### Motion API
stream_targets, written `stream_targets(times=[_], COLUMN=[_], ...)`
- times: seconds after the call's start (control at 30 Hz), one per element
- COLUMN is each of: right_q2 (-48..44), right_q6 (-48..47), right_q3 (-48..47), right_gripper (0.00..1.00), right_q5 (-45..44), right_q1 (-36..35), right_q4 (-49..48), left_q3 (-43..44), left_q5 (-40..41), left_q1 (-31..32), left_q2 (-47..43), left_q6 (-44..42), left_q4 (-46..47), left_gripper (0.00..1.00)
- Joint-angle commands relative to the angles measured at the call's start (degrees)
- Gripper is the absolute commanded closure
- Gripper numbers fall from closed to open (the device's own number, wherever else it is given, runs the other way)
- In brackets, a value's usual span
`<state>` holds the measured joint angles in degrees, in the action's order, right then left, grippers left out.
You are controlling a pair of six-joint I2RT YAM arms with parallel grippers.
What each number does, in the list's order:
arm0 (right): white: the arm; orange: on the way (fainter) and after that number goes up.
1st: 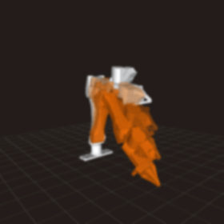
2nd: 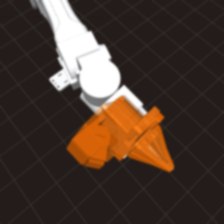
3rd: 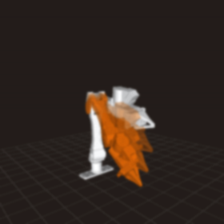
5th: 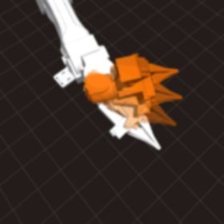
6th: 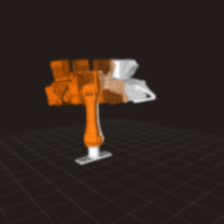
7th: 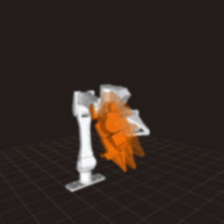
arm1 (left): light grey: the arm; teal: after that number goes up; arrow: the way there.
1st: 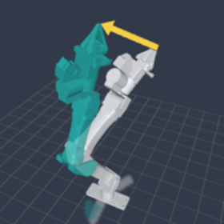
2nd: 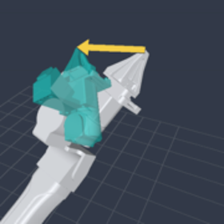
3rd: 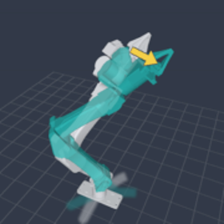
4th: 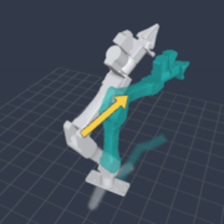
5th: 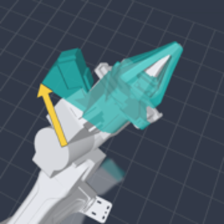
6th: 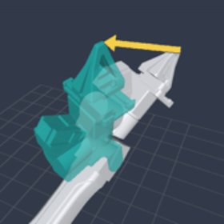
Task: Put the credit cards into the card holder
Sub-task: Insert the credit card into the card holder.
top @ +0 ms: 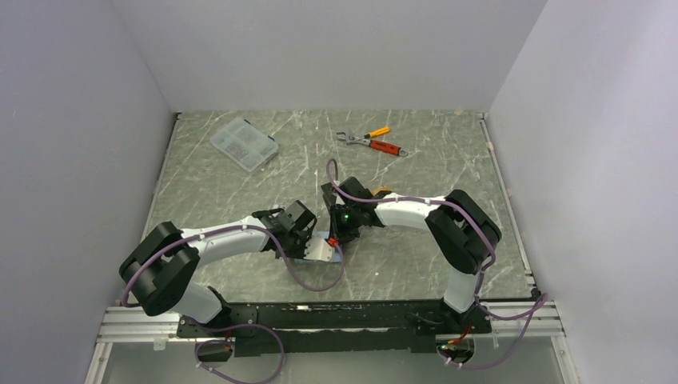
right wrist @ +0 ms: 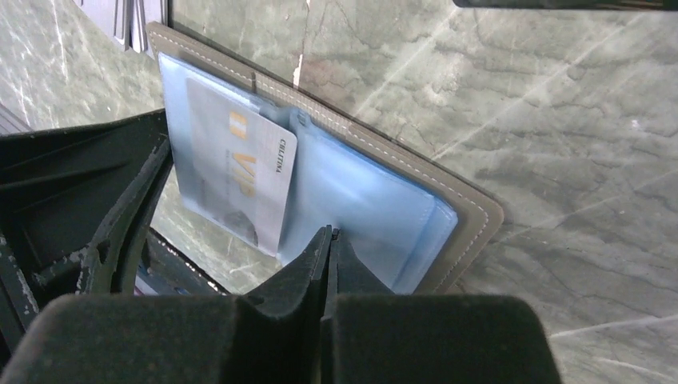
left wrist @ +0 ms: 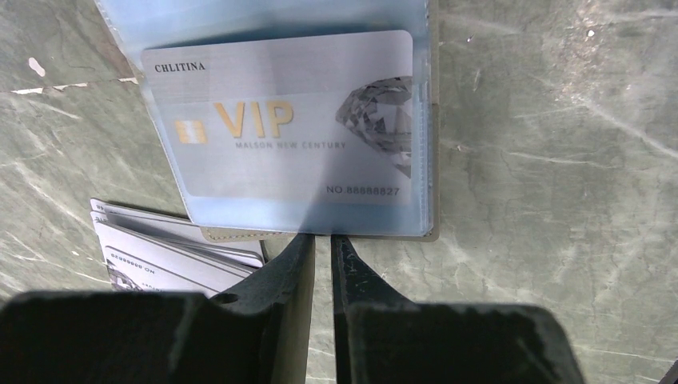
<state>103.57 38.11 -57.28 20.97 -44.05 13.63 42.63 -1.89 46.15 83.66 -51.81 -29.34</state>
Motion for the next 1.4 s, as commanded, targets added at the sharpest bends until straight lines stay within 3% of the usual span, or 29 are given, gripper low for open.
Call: stream_targets(times=[0.0, 0.8, 1.13, 1.37], right_q2=[1.9, 8.0, 1.9, -1.7], right_q6=[0.7, 0.8, 1.2, 1.8], right_q3=[-2.4, -11.4, -1.9, 3.5], right_gripper=[1.00, 1.00, 1.00, 0.85], right_q5=[-4.2, -1.4, -1.5, -1.3], right_q1=[-1.3, -6.1, -2.2, -2.0], right_q4=[0.8, 1.4, -0.2, -1.4], left_q3=[-2.5, -2.6, -1.2, 1.9], left_q5=[-0.2, 0.0, -1.6, -3.8], left_q1=[-1.0, -1.1, -1.3, -1.7], left_q2=[1.4, 1.1, -3.6, -6.7], left_q6=[-1.0, -1.4, -1.0, 0.1], left_q4=[0.8, 0.9, -3.4, -8.8], left_gripper=[0.84, 0.84, 0.84, 0.80])
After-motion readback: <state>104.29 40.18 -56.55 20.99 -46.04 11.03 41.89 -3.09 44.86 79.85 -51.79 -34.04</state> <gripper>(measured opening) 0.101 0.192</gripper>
